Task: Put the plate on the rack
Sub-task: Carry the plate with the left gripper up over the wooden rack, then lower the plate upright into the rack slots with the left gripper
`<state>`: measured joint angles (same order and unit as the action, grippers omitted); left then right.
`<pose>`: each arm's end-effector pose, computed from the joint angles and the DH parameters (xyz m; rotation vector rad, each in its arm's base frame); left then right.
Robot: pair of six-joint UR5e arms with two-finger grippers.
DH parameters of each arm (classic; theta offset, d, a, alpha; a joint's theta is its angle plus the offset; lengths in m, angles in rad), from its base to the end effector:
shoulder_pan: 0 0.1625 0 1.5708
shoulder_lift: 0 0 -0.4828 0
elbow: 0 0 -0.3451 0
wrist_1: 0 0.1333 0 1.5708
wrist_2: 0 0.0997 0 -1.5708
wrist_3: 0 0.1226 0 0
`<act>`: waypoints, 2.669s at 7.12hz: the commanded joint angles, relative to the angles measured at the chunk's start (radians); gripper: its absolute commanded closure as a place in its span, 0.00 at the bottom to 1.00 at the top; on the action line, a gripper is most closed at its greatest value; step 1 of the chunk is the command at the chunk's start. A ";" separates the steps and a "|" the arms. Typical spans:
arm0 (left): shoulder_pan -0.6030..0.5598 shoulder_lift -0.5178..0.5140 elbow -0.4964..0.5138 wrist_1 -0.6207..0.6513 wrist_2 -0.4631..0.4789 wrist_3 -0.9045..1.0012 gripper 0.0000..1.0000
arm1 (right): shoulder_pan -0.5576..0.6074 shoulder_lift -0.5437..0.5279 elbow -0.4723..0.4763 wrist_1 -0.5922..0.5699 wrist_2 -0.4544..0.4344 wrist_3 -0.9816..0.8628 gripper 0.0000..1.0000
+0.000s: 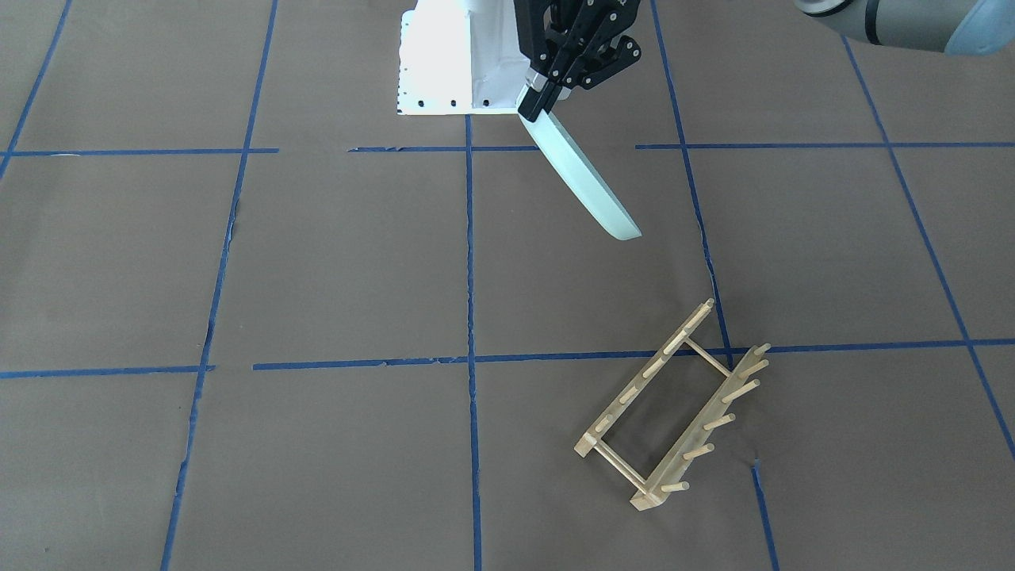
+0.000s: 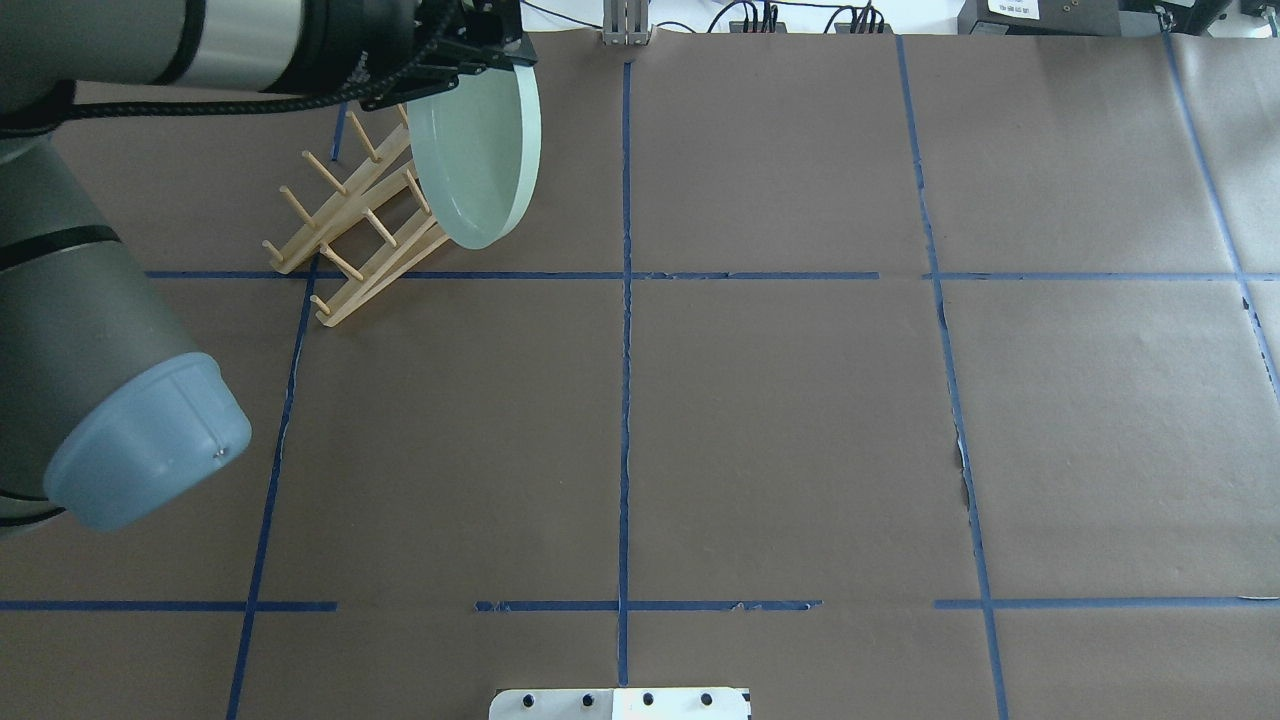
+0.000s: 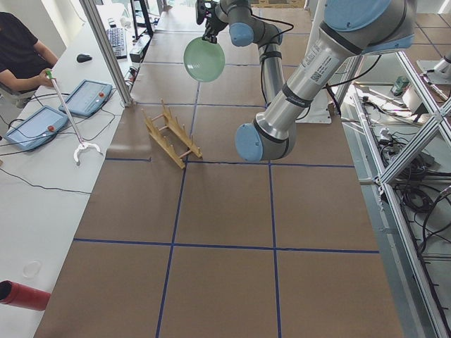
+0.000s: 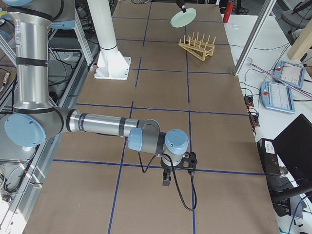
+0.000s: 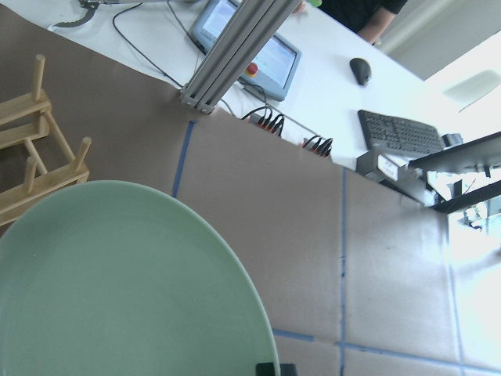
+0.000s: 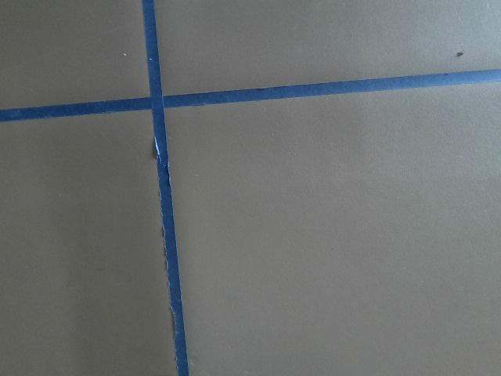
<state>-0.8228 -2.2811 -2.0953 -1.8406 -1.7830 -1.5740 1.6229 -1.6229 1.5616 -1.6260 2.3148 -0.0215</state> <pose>0.2986 -0.4798 0.1112 0.4461 1.4603 -0.5026 0.0714 -0.4047 0.7670 -0.0837 -0.7468 0.0725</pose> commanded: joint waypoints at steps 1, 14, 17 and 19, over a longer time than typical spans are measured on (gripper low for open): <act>-0.105 0.105 0.102 -0.402 0.004 -0.125 1.00 | 0.000 0.000 0.000 0.000 0.000 0.000 0.00; -0.072 0.129 0.644 -0.997 0.334 -0.436 1.00 | 0.000 0.000 0.000 0.000 0.000 0.000 0.00; -0.050 0.132 0.653 -1.005 0.350 -0.437 1.00 | 0.000 0.000 0.000 0.000 0.000 0.000 0.00; -0.050 0.134 0.673 -1.005 0.350 -0.437 1.00 | 0.000 0.000 0.000 0.000 0.000 0.000 0.00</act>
<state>-0.8735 -2.1487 -1.4320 -2.8453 -1.4332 -2.0110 1.6229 -1.6229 1.5616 -1.6260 2.3148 -0.0215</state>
